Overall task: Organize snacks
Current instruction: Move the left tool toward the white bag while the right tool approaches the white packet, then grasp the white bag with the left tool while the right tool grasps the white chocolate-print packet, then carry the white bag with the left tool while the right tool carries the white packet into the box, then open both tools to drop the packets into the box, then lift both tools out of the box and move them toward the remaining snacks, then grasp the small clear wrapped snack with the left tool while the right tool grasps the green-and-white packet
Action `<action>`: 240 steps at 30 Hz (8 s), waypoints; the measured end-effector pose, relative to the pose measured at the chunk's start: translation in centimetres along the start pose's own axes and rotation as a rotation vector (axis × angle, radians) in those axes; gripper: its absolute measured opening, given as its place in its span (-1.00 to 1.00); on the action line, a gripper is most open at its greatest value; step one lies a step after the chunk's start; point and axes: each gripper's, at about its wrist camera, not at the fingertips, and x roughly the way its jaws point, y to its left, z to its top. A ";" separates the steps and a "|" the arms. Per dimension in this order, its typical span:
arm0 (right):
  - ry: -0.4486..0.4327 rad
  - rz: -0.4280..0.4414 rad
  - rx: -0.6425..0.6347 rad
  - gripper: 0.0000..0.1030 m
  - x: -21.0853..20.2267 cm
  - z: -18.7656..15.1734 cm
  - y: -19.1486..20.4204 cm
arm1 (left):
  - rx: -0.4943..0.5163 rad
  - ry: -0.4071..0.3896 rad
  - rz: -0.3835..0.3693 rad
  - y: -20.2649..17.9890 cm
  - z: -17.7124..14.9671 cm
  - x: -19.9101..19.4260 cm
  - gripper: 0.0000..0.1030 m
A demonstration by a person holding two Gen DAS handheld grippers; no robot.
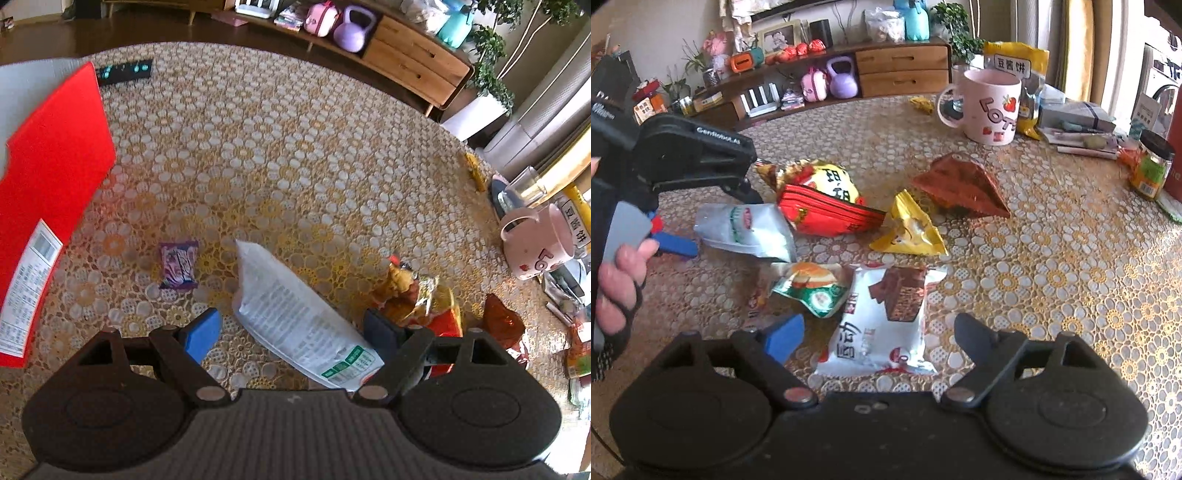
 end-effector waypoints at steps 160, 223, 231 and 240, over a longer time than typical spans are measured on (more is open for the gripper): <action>-0.037 0.315 -0.425 0.80 -5.6 2.3 35.4 | 0.287 -0.183 0.089 29.5 7.9 -17.1 0.38; -0.039 0.133 -0.173 0.65 -4.7 1.6 3.0 | 0.719 -0.110 -0.226 5.5 -10.3 -10.0 0.60; 0.025 0.158 -0.230 0.39 -0.3 2.3 2.4 | 0.794 -0.081 -0.243 2.8 -9.8 -6.0 0.25; 0.064 0.181 -0.251 0.28 3.1 3.3 2.6 | 0.858 -0.026 -0.289 0.6 -8.9 -2.6 0.09</action>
